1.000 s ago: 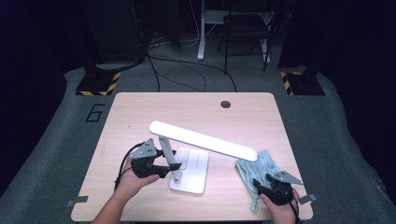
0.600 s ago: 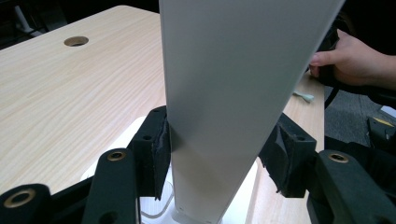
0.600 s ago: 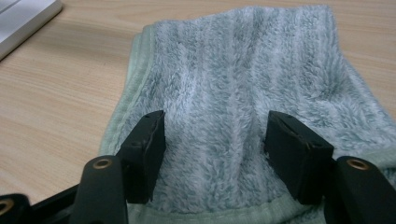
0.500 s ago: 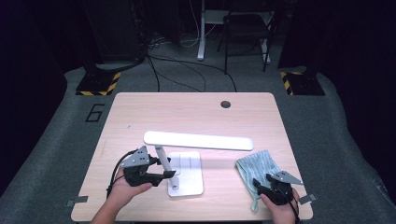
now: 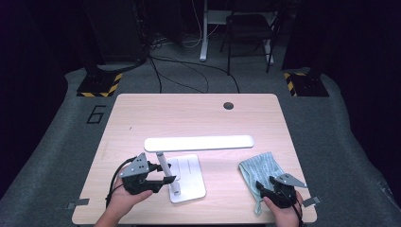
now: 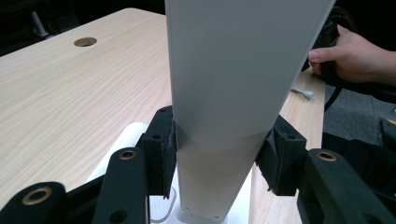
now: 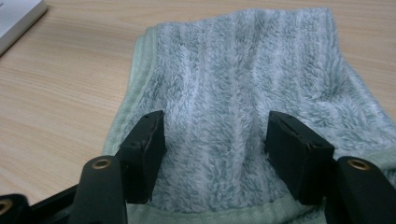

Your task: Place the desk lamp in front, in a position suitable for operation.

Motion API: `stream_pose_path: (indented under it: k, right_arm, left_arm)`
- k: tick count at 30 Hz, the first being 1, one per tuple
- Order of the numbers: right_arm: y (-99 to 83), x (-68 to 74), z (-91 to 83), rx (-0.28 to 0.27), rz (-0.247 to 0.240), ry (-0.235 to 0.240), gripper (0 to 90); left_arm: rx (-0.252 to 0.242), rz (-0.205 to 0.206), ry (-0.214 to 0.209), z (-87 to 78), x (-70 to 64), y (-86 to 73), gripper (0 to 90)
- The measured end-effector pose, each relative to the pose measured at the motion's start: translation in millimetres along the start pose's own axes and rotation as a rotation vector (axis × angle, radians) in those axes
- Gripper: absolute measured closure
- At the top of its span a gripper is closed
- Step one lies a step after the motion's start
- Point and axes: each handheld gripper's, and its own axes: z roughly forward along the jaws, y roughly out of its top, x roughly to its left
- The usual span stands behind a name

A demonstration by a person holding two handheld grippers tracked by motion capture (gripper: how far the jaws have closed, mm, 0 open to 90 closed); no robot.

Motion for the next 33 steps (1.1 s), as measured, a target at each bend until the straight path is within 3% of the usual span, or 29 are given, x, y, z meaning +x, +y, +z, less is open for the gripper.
stream_pose_path:
  k: [7, 13, 16, 20, 23, 24, 26, 28, 33]
  right_arm:
    - [5.4, 5.2, -5.8, -0.056, -0.042, -0.012, 36.7]
    - [16.4, 3.6, -4.4, -0.044, -0.059, -0.023, 31.4]
    - [25.6, -0.7, -0.5, -0.016, -0.039, -0.013, 30.3]
    - [35.5, -8.0, 14.5, 0.015, -0.069, 0.008, 29.7]
    - [38.6, -3.8, 18.1, 0.016, -0.082, -0.001, 29.7]
    - [39.7, -1.6, 19.9, 0.017, -0.092, 0.003, 29.7]
    - [39.6, 4.9, 27.8, 0.056, -0.167, -0.015, 29.5]
    - [36.3, 7.5, 34.7, 0.121, -0.160, -0.001, 26.2]
    - [35.2, 2.6, 35.6, 0.133, -0.133, 0.023, 24.7]
  left_arm:
    - [-0.012, 0.001, 0.006, 16.7, -0.5, 7.3, 52.6]
    - [-0.005, 0.007, -0.016, 34.8, -0.7, 16.4, 52.6]
    - [-0.003, 0.013, -0.036, 44.4, -0.3, 21.0, 52.5]
    - [0.003, 0.019, -0.042, 55.9, 0.4, 27.7, 52.5]
    - [0.004, 0.017, -0.046, 59.1, 1.0, 29.1, 52.4]
    - [-0.003, 0.015, -0.048, 61.3, 1.5, 29.7, 52.4]
    - [0.004, 0.011, -0.056, 63.1, 1.7, 31.0, 52.1]
    - [0.012, 0.008, -0.059, 64.7, 1.2, 32.9, 51.9]
    - [0.026, -0.014, -0.066, 64.8, 2.1, 35.9, 51.0]
